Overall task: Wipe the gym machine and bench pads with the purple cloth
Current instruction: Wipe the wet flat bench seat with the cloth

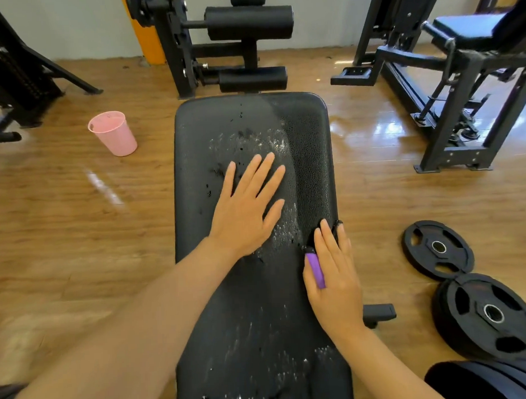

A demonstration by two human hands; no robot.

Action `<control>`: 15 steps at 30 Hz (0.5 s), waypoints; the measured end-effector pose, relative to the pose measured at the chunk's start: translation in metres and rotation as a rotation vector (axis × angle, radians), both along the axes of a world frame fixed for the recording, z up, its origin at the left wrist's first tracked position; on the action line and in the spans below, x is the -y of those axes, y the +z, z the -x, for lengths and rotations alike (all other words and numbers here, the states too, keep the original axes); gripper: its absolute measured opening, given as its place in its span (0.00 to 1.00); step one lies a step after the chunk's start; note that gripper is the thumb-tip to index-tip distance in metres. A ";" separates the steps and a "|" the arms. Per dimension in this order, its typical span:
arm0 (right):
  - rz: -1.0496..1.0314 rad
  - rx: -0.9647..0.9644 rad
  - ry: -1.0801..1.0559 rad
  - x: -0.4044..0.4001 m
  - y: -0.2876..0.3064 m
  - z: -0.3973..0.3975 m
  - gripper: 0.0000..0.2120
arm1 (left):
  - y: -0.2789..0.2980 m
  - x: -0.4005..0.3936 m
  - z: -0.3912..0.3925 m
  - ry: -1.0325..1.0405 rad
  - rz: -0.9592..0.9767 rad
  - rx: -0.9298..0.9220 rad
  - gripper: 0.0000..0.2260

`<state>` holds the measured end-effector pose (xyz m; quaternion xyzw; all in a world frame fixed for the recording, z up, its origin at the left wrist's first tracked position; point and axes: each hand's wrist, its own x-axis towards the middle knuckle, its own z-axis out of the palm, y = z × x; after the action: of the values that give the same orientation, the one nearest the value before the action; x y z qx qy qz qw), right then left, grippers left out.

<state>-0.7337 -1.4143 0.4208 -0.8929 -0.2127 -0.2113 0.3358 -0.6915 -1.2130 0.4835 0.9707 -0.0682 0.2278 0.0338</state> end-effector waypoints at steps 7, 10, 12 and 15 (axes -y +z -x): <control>-0.016 -0.050 0.015 0.005 -0.003 0.013 0.26 | -0.035 0.019 0.056 0.156 0.070 0.019 0.27; 0.026 -0.078 0.071 0.024 -0.018 0.044 0.27 | -0.034 0.019 0.057 0.123 0.094 0.039 0.27; 0.021 -0.083 0.104 0.032 -0.022 0.057 0.28 | -0.034 0.019 0.058 0.124 0.104 0.044 0.27; 0.031 -0.061 0.125 0.016 -0.005 0.022 0.28 | -0.036 0.018 0.058 0.123 0.104 0.049 0.27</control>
<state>-0.7558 -1.4304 0.4160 -0.8890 -0.2611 -0.1591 0.3409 -0.7490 -1.2313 0.4474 0.9642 0.0026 0.2562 0.0686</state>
